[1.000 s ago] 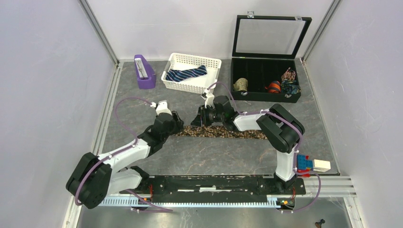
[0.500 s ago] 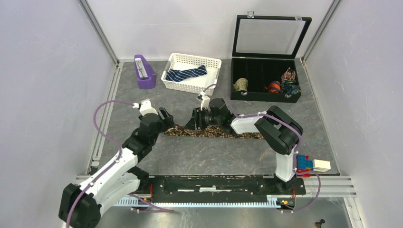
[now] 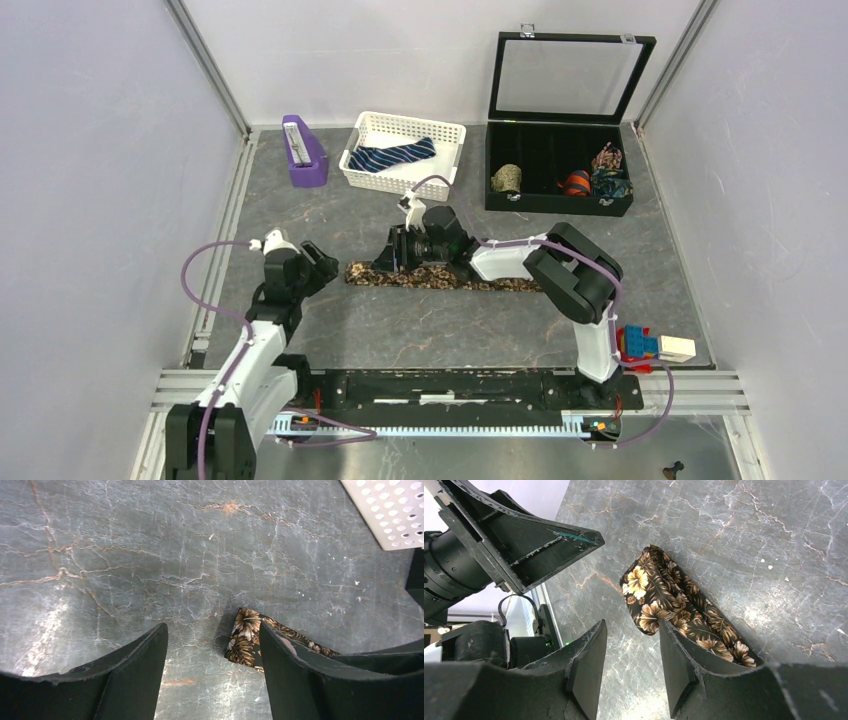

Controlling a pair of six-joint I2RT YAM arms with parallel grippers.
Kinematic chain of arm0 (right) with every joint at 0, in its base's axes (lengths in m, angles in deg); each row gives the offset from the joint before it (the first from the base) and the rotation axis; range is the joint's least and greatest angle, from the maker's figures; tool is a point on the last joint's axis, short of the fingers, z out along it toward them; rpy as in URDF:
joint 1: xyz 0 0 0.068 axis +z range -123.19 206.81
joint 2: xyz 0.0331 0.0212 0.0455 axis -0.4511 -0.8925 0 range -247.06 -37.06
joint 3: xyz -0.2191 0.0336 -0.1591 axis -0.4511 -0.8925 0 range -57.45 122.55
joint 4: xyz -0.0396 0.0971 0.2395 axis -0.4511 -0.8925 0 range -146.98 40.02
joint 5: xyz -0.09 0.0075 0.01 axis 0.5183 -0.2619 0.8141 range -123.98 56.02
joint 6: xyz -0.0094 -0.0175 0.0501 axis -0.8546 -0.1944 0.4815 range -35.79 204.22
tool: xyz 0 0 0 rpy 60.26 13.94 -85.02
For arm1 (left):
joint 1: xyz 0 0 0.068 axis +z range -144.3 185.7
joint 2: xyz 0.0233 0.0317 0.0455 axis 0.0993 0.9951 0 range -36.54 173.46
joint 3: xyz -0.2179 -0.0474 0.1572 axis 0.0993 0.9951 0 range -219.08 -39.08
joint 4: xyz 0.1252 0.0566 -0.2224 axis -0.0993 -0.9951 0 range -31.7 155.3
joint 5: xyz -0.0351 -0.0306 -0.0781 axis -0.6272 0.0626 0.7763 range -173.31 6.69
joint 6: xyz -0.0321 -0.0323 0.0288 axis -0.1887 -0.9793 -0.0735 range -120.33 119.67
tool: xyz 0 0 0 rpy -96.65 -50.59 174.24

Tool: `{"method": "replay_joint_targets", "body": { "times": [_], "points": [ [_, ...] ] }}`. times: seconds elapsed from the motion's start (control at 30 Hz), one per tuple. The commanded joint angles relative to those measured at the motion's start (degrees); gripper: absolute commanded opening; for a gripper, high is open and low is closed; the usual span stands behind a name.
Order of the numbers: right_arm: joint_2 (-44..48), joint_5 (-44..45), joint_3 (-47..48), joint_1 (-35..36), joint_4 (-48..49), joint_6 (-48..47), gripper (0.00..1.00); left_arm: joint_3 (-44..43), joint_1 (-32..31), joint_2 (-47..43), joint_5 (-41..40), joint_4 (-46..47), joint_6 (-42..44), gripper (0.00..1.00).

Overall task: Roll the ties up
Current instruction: Roll the tie at the center of the board.

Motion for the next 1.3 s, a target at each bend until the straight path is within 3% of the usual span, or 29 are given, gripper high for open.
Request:
{"method": "replay_joint_targets", "body": {
  "times": [0.0, 0.3, 0.97, 1.27],
  "points": [
    [-1.8, 1.9, 2.2, 0.5, 0.2, 0.9, 0.5, 1.9, 2.7, 1.2, 9.3, 9.2, -2.8, 0.72],
    [-5.1, 1.4, 5.4, 0.9, 0.4, 1.3, 0.47, 3.2, 5.3, 6.5, 14.2, 16.0, -4.0, 0.68],
    [-8.1, 2.3, 6.3, 0.9, -1.9, -1.4, 0.37, 3.4, 5.9, 9.3, 18.2, 17.6, -5.9, 0.63],
    [-8.5, 2.7, 7.5, 0.7, -3.6, -2.8, 0.34, 3.4, 5.8, 15.0, 20.7, 21.5, -8.0, 0.62]
  ]
}}
